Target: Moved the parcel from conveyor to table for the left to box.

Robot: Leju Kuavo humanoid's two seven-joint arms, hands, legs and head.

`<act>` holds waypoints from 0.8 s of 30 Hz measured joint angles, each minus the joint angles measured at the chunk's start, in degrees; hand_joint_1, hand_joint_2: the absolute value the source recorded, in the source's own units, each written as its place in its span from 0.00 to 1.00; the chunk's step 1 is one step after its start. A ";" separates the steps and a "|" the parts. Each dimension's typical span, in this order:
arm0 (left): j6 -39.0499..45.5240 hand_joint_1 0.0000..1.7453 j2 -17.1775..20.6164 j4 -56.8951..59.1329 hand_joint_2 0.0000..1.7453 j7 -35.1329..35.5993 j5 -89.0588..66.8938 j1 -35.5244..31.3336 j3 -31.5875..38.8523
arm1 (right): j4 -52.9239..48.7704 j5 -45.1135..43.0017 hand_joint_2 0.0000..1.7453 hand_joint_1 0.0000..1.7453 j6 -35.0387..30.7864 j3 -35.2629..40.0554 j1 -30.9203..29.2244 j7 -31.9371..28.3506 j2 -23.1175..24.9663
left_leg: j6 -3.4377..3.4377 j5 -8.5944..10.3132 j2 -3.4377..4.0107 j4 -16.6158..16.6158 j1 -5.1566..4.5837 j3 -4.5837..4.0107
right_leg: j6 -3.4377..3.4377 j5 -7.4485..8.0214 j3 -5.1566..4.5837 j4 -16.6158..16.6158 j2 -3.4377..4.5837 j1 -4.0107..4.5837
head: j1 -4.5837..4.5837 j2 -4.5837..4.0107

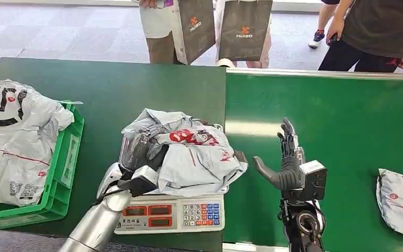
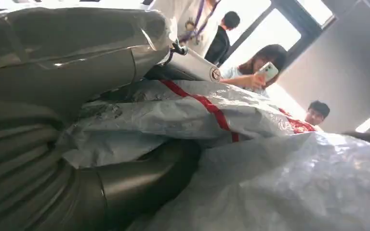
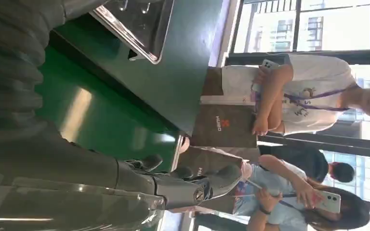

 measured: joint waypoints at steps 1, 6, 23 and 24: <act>0.07 1.00 0.00 -0.39 1.00 0.00 0.00 0.15 0.19 | 0.05 0.00 1.00 0.00 -0.07 0.00 0.01 0.00 0.00 | 0.00 0.00 0.00 0.00 0.00 0.00 | 0.00 0.00 0.00 0.00 0.00 0.00 | 0.02 0.00; 2.94 1.00 0.00 -1.25 1.00 0.42 0.24 0.82 1.09 | 0.13 0.52 1.00 0.00 -5.65 -0.02 0.23 2.34 0.04 | 0.00 0.00 0.01 0.00 0.00 -0.01 | 0.00 0.00 -0.01 0.00 0.00 0.00 | 0.02 0.00; 21.81 1.00 -3.04 -12.03 1.00 0.00 -17.80 4.26 18.52 | -1.35 0.48 1.00 0.00 -10.75 1.18 1.80 -0.20 -0.13 | 0.00 0.00 0.05 0.00 0.00 -0.03 | 0.00 0.00 -0.05 0.00 0.04 0.00 | 0.02 0.00; 21.83 1.00 -3.65 -13.45 1.00 0.00 -18.91 4.55 20.14 | -1.38 0.41 1.00 0.00 -10.69 1.18 1.83 -0.22 -0.15 | 0.00 0.00 0.04 0.00 0.00 -0.03 | 0.00 0.00 -0.05 0.00 0.03 0.00 | 0.00 0.00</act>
